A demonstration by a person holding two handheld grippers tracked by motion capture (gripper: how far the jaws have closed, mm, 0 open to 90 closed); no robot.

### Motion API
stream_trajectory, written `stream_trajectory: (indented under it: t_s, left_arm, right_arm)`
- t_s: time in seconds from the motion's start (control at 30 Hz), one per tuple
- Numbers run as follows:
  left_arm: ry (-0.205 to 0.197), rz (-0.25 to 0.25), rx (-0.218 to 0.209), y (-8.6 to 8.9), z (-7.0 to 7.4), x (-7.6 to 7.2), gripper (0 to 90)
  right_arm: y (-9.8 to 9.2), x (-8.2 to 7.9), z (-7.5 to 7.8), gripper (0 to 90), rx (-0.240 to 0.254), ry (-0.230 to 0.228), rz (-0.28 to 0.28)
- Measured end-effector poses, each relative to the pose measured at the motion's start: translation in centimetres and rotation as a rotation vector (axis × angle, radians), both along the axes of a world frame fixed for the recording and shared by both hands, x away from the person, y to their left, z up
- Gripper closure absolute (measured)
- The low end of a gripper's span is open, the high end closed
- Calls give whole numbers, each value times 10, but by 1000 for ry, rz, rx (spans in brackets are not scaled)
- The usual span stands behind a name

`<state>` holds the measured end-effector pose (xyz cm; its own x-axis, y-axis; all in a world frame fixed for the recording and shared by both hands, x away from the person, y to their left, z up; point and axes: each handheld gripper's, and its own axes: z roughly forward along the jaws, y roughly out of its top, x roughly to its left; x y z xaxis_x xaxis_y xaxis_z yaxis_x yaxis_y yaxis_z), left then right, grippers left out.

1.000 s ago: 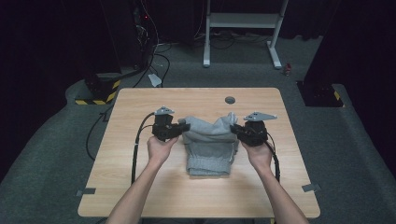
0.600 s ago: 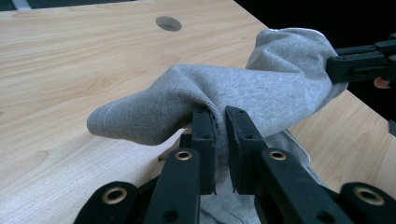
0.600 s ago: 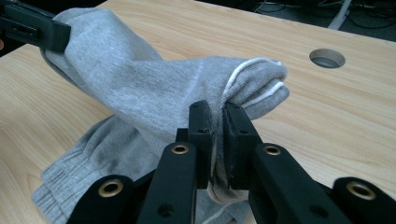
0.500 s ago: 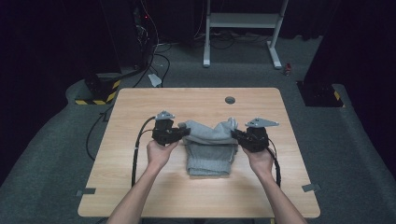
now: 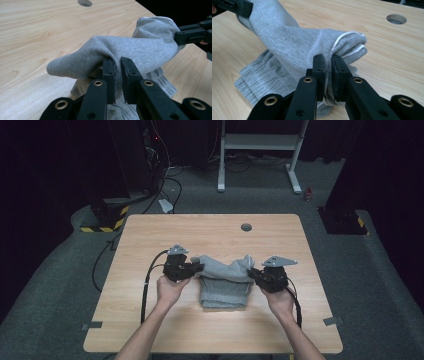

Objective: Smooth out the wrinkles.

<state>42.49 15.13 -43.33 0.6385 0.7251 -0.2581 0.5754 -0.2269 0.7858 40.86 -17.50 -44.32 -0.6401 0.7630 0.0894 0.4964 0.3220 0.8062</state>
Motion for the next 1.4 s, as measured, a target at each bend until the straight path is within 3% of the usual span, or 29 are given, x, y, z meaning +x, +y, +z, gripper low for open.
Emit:
stream_trajectory:
  t_s: [0.53,0.9,1.1,1.3,1.4]
  left_arm:
    - [2,-34,36,0,-7,-9,818]
    - [23,-61,64,1,-22,-21,814]
    - [57,-66,69,3,-33,-27,812]
    - [80,-82,116,0,-46,-33,809]
    - [96,-76,113,-1,-51,-34,807]
  right_arm:
    - [-5,-12,-12,822,-7,16,19]
    - [-4,-23,-29,817,-35,39,41]
    - [-4,-28,-38,815,-40,63,43]
    - [-2,-34,-49,808,-72,65,58]
    - [-1,-36,-52,806,-70,79,52]
